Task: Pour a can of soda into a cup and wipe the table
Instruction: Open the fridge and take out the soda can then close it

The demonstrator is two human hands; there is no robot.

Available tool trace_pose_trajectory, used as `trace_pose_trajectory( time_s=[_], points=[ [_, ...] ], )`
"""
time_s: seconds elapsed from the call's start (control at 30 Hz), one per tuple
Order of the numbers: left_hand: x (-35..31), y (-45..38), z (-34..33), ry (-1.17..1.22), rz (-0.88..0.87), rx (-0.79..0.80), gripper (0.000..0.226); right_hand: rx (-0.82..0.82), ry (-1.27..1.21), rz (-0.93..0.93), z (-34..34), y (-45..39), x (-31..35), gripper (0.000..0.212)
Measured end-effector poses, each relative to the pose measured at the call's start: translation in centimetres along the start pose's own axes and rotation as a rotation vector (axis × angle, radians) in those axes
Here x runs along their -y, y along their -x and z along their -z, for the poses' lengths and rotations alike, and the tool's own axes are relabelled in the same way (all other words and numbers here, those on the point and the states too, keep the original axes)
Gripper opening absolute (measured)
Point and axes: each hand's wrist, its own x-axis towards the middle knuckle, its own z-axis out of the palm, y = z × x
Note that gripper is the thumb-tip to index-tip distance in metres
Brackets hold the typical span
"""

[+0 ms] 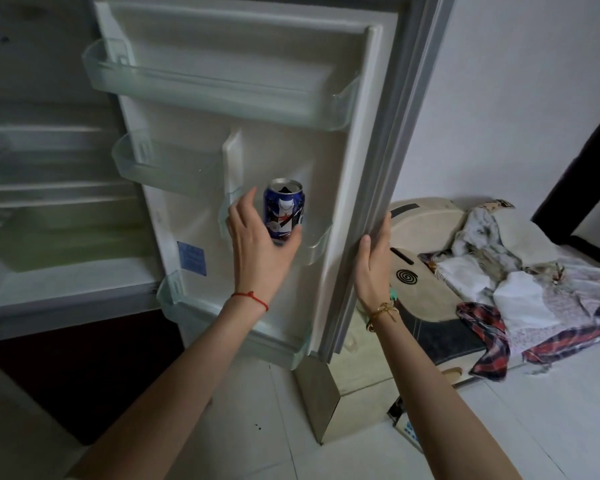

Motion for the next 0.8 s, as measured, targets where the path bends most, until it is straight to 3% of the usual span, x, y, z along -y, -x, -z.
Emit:
trace_pose_trajectory(
  time_s=[0.1, 0.23, 0.5, 0.8],
  points=[
    [0.6, -1.4, -0.1, -0.013, 0.092, 0.092, 0.096, -0.014, -0.016, -0.017, -0.2, 0.1, 0.0, 0.063],
    [1.0, -2.9, -0.4, -0.078, 0.118, 0.147, 0.100, -0.005, -0.044, 0.000, 0.0, 0.0, -0.2, 0.064],
    [1.4, -4.2, -0.9, -0.046, 0.177, 0.212, 0.063, -0.005, -0.055, 0.000, 0.2, 0.2, 0.3, 0.065],
    [0.9, -4.0, -0.3, 0.142, 0.193, 0.130, 0.057, 0.015, -0.100, -0.026, 0.8, 0.7, 1.4, 0.062]
  ],
)
